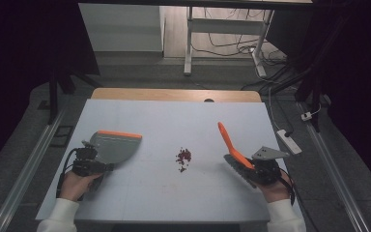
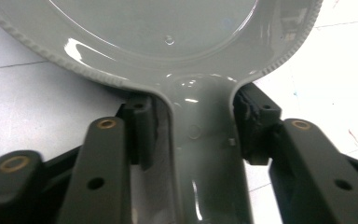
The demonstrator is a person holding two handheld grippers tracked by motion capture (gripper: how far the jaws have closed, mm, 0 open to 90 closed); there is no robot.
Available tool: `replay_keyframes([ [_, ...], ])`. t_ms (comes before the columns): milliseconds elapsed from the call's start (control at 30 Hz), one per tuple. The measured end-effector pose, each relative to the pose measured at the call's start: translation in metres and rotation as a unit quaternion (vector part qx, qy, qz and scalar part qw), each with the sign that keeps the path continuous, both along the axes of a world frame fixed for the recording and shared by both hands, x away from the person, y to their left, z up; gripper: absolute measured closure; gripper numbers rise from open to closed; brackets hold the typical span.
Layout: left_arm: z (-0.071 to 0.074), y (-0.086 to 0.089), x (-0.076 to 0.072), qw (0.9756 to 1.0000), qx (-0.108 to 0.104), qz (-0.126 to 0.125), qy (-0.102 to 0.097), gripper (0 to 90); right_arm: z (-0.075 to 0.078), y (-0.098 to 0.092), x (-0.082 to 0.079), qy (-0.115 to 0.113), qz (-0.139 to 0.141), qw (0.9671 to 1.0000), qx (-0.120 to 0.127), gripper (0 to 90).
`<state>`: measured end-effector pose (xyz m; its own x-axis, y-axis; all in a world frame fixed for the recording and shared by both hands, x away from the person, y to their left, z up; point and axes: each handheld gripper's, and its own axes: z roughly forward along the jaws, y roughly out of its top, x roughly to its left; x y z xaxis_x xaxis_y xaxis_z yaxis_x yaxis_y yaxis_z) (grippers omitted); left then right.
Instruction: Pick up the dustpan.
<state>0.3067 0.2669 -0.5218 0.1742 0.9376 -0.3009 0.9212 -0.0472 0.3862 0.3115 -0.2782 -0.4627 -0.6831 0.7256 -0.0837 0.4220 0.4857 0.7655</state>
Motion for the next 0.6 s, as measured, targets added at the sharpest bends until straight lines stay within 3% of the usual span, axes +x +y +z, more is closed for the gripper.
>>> replay_keyframes([
  [367,-0.0006,0.0021,-0.0005,1.0,-0.001,0.002,-0.003,61.1,-0.0001,0.0001,0.0001,0.0,0.001,1.0,-0.001,69.8],
  [600,-0.0018,0.0052,-0.0016,0.9998,-0.003,-0.004,-0.018,61.4,-0.0004,0.0004,0.0001,0.002,0.003,1.0,-0.002,69.8],
])
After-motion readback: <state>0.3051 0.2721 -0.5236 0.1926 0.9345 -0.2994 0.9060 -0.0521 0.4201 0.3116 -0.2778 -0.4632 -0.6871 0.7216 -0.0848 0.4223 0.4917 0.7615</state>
